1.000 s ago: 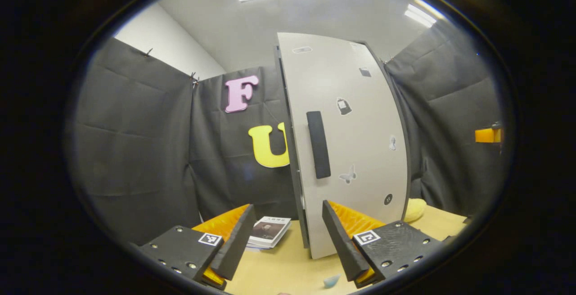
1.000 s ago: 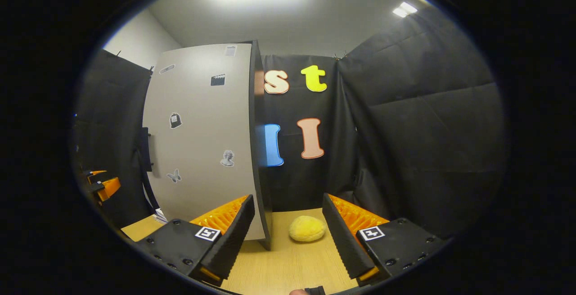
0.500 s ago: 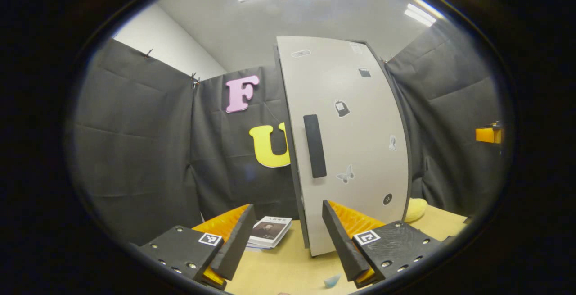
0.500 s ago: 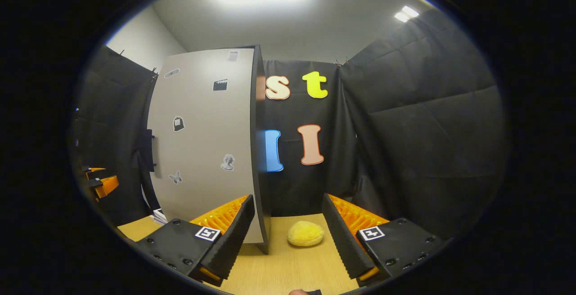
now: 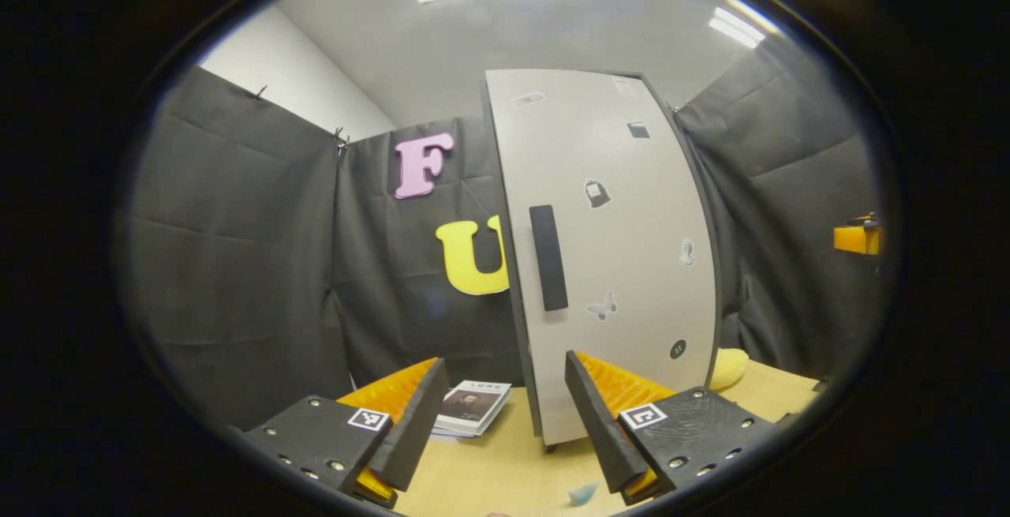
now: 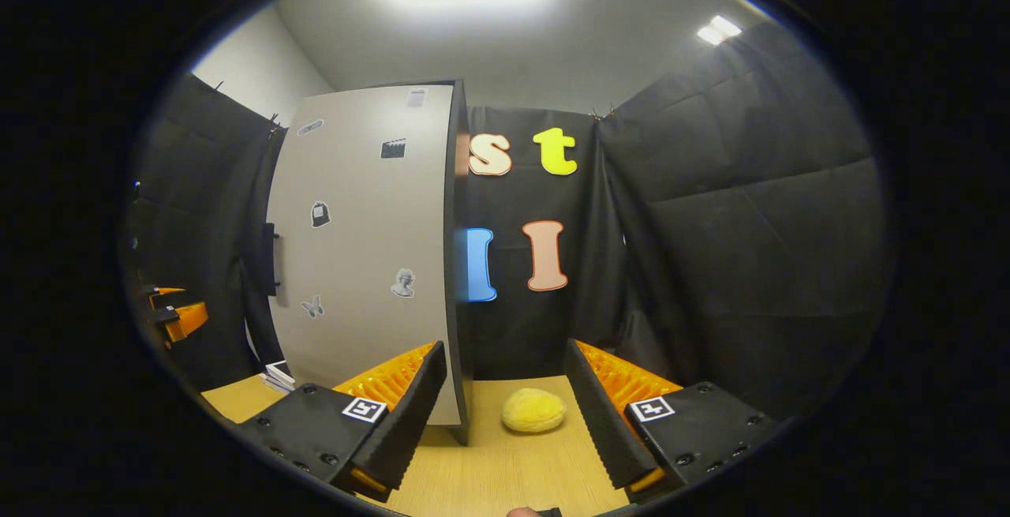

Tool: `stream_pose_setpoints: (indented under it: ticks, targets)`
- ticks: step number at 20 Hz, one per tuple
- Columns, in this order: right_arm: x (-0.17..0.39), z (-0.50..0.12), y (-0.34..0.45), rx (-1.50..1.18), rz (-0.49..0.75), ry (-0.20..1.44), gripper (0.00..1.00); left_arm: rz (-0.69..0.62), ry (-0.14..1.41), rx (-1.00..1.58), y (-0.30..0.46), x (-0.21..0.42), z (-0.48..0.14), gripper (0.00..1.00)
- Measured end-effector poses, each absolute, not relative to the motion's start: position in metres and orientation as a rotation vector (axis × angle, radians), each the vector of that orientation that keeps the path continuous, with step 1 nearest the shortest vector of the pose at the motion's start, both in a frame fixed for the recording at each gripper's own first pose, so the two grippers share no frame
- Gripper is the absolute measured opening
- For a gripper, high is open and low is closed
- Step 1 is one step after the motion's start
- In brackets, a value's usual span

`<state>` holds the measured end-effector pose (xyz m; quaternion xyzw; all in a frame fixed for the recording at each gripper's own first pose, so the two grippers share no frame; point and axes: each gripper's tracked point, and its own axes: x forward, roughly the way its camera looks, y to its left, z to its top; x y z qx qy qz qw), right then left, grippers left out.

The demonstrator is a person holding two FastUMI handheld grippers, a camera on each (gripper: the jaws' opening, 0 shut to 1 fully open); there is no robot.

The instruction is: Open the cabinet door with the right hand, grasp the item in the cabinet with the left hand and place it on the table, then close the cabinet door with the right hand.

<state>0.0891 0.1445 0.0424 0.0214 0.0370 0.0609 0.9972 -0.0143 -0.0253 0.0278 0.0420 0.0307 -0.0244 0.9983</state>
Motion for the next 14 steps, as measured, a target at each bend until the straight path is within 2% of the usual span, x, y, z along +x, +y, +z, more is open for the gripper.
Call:
stream_pose_setpoints:
  ticks: [2, 5, 6, 8, 9, 12, 14]
  targets:
    - [0.0885, 0.0437, 0.1446, 0.043, 0.121, 0.072, 0.93, -0.049, 0.065, 0.077, -0.0262, -0.0142, 0.0263, 0.91]
    - [0.0904, 0.0443, 0.1452, 0.04, 0.122, 0.069, 0.96, -0.048, 0.064, 0.077, -0.0247, -0.0131, 0.0285, 0.91]
    - [0.0907, 0.0449, 0.1458, 0.04, 0.123, 0.067, 0.93, -0.047, 0.062, 0.08, -0.0248, -0.0127, 0.0287, 0.91]
    - [0.0925, 0.0458, 0.1472, 0.037, 0.124, 0.064, 0.96, -0.048, 0.061, 0.085, -0.0247, -0.0122, 0.0292, 0.91]
    - [0.0924, 0.046, 0.1485, 0.038, 0.125, 0.063, 0.93, -0.049, 0.06, 0.086, -0.0253, -0.0111, 0.03, 0.91]
    - [0.0929, 0.0466, 0.1506, 0.036, 0.13, 0.063, 0.96, -0.048, 0.058, 0.082, -0.0249, -0.0104, 0.03, 0.91]
    - [0.0939, 0.0476, 0.1532, 0.037, 0.132, 0.06, 0.93, -0.045, 0.056, 0.078, -0.0232, -0.0098, 0.0313, 0.9]
